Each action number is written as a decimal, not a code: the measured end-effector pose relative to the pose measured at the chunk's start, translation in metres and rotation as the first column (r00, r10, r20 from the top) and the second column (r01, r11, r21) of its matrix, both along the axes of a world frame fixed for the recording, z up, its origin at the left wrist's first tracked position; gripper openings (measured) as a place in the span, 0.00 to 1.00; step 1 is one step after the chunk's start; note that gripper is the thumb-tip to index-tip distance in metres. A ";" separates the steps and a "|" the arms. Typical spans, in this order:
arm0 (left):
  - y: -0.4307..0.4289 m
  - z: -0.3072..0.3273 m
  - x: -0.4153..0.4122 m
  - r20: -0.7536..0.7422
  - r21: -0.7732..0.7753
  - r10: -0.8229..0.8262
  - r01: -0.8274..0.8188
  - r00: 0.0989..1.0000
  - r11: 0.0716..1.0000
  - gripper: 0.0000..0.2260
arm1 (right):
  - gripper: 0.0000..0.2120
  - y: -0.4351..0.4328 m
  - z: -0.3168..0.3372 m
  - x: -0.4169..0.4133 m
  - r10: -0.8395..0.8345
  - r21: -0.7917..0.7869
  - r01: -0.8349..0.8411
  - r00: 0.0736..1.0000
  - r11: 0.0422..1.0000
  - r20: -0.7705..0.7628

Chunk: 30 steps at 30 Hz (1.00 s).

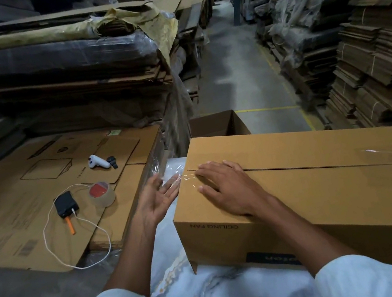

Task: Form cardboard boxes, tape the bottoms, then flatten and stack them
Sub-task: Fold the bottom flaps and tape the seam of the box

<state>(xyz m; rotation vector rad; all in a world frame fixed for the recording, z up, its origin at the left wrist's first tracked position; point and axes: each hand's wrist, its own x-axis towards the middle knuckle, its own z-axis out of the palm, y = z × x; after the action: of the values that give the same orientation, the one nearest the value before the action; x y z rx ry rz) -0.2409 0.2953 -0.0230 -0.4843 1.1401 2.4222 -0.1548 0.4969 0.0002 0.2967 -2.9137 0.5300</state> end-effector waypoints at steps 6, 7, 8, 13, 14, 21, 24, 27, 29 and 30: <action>-0.028 -0.009 -0.001 0.065 0.198 -0.039 0.025 0.997 0.980 0.28 | 0.25 0.000 0.003 0.001 0.003 -0.007 -0.003 1.000 1.000 0.014; -0.031 -0.009 -0.003 0.069 0.209 -0.057 0.041 0.996 0.977 0.28 | 0.25 0.000 0.004 0.001 0.004 -0.010 -0.004 1.000 1.000 0.016; -0.033 -0.008 -0.002 0.063 0.217 -0.071 0.056 0.995 0.975 0.27 | 0.25 0.000 0.004 0.001 0.006 -0.012 -0.005 1.000 1.000 0.019; -0.030 0.007 -0.006 0.104 0.175 -0.029 0.011 0.994 0.985 0.26 | 0.25 0.000 0.005 0.001 0.007 -0.012 -0.007 1.000 1.000 0.021; -0.027 0.011 -0.007 0.098 0.157 -0.037 0.022 0.994 0.987 0.26 | 0.25 0.000 0.005 0.001 0.006 -0.009 -0.005 1.000 1.000 0.020; -0.009 0.040 -0.003 -0.041 0.002 -0.140 0.140 0.989 0.990 0.25 | 0.24 -0.015 0.013 -0.002 -0.013 0.125 0.016 1.000 0.992 -0.025; -0.007 0.041 0.001 -0.042 -0.008 -0.151 0.150 0.988 0.989 0.28 | 0.26 -0.025 0.015 -0.007 -0.054 0.165 0.059 0.998 0.985 -0.035; -0.009 0.039 0.002 -0.022 0.074 -0.143 0.144 0.990 0.987 0.37 | 0.24 -0.024 0.009 -0.008 -0.067 0.137 0.075 0.996 0.988 -0.062; -0.010 0.040 0.002 0.016 0.090 -0.111 0.109 0.994 0.990 0.39 | 0.25 -0.022 0.008 -0.007 -0.064 0.126 0.072 0.996 0.989 -0.062; -0.011 0.039 0.001 0.054 0.077 -0.086 0.082 0.995 0.994 0.39 | 0.25 -0.022 0.008 -0.007 -0.062 0.125 0.069 0.996 0.990 -0.058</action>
<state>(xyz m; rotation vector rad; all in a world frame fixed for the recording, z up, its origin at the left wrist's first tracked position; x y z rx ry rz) -0.2396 0.2847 0.0156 -0.4691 1.0218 2.3535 -0.1619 0.4747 0.0077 0.2265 -2.8984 0.3218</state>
